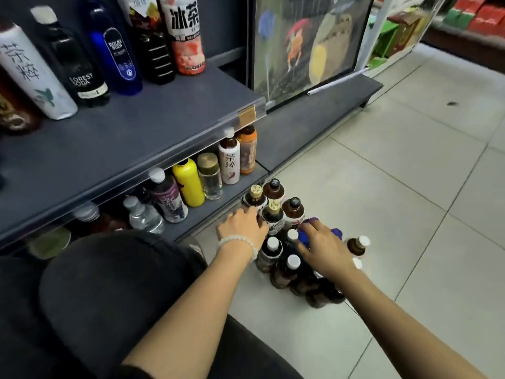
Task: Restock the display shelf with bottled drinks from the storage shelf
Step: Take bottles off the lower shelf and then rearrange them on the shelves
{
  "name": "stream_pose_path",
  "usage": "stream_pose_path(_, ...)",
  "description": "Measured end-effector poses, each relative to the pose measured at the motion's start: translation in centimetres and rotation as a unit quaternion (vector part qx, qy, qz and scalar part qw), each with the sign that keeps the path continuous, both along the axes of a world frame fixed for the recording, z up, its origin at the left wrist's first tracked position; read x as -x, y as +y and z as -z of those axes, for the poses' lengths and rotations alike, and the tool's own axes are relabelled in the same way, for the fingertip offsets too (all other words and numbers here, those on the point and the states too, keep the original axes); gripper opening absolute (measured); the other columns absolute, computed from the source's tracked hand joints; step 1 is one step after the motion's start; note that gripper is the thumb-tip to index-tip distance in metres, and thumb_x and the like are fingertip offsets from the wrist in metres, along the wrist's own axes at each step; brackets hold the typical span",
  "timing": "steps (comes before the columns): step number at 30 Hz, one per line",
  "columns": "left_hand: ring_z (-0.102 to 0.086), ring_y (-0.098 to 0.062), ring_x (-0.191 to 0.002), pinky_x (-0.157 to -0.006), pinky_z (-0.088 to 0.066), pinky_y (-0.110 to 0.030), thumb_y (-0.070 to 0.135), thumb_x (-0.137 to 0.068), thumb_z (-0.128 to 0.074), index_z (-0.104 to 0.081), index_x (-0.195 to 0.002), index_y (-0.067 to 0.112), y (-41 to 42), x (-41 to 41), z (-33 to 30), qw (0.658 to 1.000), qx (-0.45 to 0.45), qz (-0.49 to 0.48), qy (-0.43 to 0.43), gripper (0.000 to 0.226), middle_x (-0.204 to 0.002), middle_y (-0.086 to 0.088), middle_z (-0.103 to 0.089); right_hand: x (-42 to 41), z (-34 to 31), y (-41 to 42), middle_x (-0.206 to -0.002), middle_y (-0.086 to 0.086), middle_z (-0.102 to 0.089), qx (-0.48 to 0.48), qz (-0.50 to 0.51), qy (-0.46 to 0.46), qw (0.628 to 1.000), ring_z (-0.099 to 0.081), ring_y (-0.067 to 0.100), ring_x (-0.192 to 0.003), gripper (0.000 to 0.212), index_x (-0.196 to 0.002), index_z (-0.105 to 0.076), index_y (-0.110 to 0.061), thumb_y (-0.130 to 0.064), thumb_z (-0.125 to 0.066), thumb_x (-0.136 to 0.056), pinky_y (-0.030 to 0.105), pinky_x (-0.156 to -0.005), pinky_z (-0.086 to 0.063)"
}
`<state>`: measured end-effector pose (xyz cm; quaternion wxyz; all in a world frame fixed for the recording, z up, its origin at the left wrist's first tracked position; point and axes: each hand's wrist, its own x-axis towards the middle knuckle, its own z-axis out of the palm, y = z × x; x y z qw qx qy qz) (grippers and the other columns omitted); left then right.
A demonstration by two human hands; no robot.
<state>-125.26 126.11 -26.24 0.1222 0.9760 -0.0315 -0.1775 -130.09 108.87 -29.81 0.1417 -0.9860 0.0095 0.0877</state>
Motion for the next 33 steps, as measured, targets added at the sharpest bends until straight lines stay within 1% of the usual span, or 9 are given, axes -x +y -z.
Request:
stream_pose_path(3,-0.045,-0.031,-0.122,-0.091,-0.039,-0.041,0.044,-0.094,-0.039,-0.044,-0.128,0.021,-1.0,-0.1,3.3,0.998,-0.023,0.012,0.057,0.041,-0.131,-0.011,-0.049,0.4,2.8,-0.3,-0.111,0.006,-0.052,0.014,-0.018,0.04,0.999,-0.055,0.029,-0.103,0.035,-0.118,-0.05,-0.016,-0.038,-0.047,-0.091,0.036,-0.073,-0.045)
stream_pose_path(5,-0.046,-0.032,-0.12,-0.089,-0.039,-0.04,0.044,-0.095,-0.038,-0.044,-0.127,0.02,-1.3,-0.1,5.2,0.996,-0.032,0.023,0.082,0.041,-0.129,-0.012,-0.05,0.5,4.3,-0.6,-0.11,0.006,-0.054,0.029,-0.024,0.068,0.997,-0.054,0.028,-0.104,0.037,-0.119,-0.049,-0.017,-0.04,-0.046,-0.091,0.035,-0.074,-0.042)
stream_pose_path(9,-0.049,-0.031,-0.118,-0.087,-0.04,-0.038,0.043,-0.095,-0.04,-0.043,-0.129,0.022,-1.0,-0.2,8.0,0.992,-0.034,0.049,0.107,0.04,-0.126,-0.01,-0.053,0.8,6.7,-0.8,-0.112,0.003,-0.057,0.06,-0.046,0.106,0.991,-0.054,0.026,-0.105,0.042,-0.124,-0.049,-0.021,-0.045,-0.046,-0.088,0.035,-0.076,-0.042)
stream_pose_path(13,-0.048,-0.031,-0.119,-0.087,-0.041,-0.038,0.042,-0.093,-0.044,-0.043,-0.13,0.024,-0.7,-1.3,9.4,0.991,-0.011,0.066,0.113,0.041,-0.127,-0.008,-0.053,0.2,8.1,-0.6,-0.11,0.002,-0.06,0.067,-0.059,0.12,0.989,-0.056,0.026,-0.106,0.041,-0.12,-0.051,-0.02,-0.046,-0.047,-0.088,0.035,-0.08,-0.04)
stream_pose_path(18,-0.047,-0.029,-0.12,-0.09,-0.04,-0.038,0.04,-0.091,-0.051,-0.042,-0.132,0.028,-1.6,-1.9,10.9,0.987,0.013,0.104,0.125,0.044,-0.129,-0.006,-0.052,-0.6,9.1,-0.8,-0.103,0.003,-0.061,0.042,-0.066,0.113,0.991,-0.059,0.027,-0.098,0.037,-0.108,-0.053,-0.018,-0.047,-0.051,-0.086,0.033,-0.074,-0.04)
stream_pose_path(21,-0.049,-0.03,-0.118,-0.087,-0.041,-0.038,0.037,-0.091,-0.052,-0.042,-0.13,0.027,-2.0,-2.0,11.7,0.986,0.02,0.1,0.131,0.041,-0.127,-0.006,-0.053,-0.6,9.5,-0.9,-0.1,0.003,-0.063,0.022,-0.07,0.111,0.991,-0.06,0.027,-0.094,0.037,-0.11,-0.054,-0.02,-0.048,-0.051,-0.086,0.033,-0.071,-0.041)
stream_pose_path(24,-0.049,-0.03,-0.118,-0.088,-0.041,-0.039,0.035,-0.092,-0.053,-0.041,-0.132,0.027,-2.4,-2.2,11.9,0.985,0.025,0.115,0.123,0.043,-0.129,-0.007,-0.052,-0.8,9.5,-0.9,-0.101,0.004,-0.064,0.011,-0.069,0.114,0.991,-0.06,0.027,-0.094,0.038,-0.112,-0.054,-0.02,-0.047,-0.053,-0.085,0.034,-0.071,-0.044)
stream_pose_path(31,-0.05,-0.037,-0.111,-0.082,-0.041,-0.039,0.024,-0.092,-0.052,-0.043,-0.123,0.018,-3.1,-2.2,11.5,0.982,0.066,0.115,0.134,0.033,-0.122,-0.014,-0.051,-0.8,9.2,-0.9,-0.096,0.004,-0.065,0.002,-0.071,0.117,0.991,-0.06,0.026,-0.089,0.033,-0.104,-0.054,-0.018,-0.045,-0.054,-0.085,0.034,-0.071,-0.044)
stream_pose_path(33,-0.049,-0.038,-0.111,-0.081,-0.041,-0.039,0.023,-0.092,-0.051,-0.043,-0.123,0.017,-2.9,-2.2,11.3,0.982,0.061,0.117,0.132,0.032,-0.121,-0.015,-0.05,-0.7,9.1,-0.9,-0.095,0.004,-0.065,0.001,-0.066,0.123,0.99,-0.06,0.026,-0.089,0.033,-0.103,-0.054,-0.018,-0.046,-0.055,-0.084,0.034,-0.07,-0.043)
